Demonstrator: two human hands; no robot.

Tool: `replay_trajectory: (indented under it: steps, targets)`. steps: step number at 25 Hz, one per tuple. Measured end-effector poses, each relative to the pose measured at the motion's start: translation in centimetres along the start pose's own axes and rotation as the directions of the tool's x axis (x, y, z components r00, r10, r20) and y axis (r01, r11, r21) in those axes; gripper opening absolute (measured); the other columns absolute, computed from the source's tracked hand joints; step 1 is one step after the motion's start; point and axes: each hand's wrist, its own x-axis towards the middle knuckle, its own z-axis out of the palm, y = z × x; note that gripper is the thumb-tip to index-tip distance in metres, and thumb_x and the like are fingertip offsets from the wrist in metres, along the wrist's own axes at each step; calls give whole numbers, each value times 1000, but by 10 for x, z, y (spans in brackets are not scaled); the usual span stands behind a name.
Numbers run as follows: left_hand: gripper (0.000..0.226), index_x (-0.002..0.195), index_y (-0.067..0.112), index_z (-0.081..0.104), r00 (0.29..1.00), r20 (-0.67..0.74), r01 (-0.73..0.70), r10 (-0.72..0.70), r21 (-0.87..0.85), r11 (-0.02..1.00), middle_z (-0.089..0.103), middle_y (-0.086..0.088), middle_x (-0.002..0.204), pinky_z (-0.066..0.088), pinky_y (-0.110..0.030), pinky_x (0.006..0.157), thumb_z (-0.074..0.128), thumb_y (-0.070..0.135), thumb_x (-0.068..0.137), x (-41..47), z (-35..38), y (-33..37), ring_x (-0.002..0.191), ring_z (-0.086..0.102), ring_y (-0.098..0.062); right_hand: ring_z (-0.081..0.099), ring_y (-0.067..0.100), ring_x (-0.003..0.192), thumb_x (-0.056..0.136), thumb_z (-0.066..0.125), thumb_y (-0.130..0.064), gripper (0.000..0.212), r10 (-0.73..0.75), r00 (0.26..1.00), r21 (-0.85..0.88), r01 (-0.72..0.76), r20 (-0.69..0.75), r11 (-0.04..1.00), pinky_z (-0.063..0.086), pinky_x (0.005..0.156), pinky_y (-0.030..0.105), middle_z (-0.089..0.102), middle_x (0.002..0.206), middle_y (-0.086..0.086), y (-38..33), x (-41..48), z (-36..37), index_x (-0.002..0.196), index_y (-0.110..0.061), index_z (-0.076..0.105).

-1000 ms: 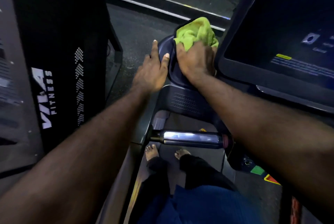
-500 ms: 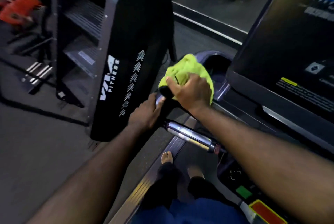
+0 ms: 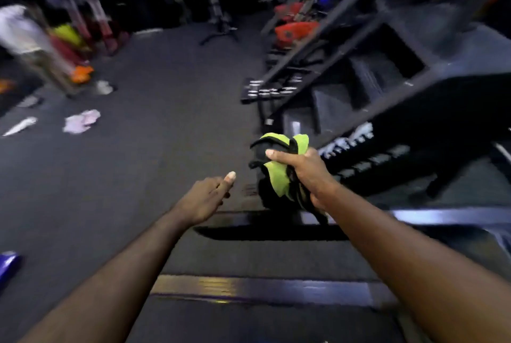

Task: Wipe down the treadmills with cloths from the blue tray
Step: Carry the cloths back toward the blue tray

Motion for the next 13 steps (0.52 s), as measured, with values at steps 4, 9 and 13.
replay_trajectory:
  steps: [4, 9, 13]
  targets:
    - [65, 102, 16, 73, 900, -388, 98, -199, -265, 959, 78, 2, 95, 51, -30, 68, 36, 70, 98, -111, -95, -129, 79, 75, -12, 58, 7, 56, 76, 82, -2, 19, 0, 944, -247, 87, 331, 965, 47, 55, 22, 67, 67, -7, 0, -7, 196, 88, -13, 73]
    - [50, 108, 36, 67, 673, -558, 84, -485, -594, 800, 72, 2, 113, 60, -45, 84, 57, 75, 79, -267, -174, -275, 107, 70, -24, 71, 29, 80, 71, 83, -7, 30, 100, 703, -234, 97, 704, 967, 61, 78, 46, 76, 93, 18, 26, -64, 423, 100, -8, 76]
    - [83, 137, 31, 63, 579, -422, -233, -698, -906, 354, 67, -1, 132, 51, -54, 99, 62, 85, 74, -381, -220, -356, 118, 64, -28, 71, 37, 105, 83, 72, -8, 49, 253, 345, -184, -221, 904, 958, 54, 102, 57, 72, 123, 24, 41, -106, 567, 131, 2, 68]
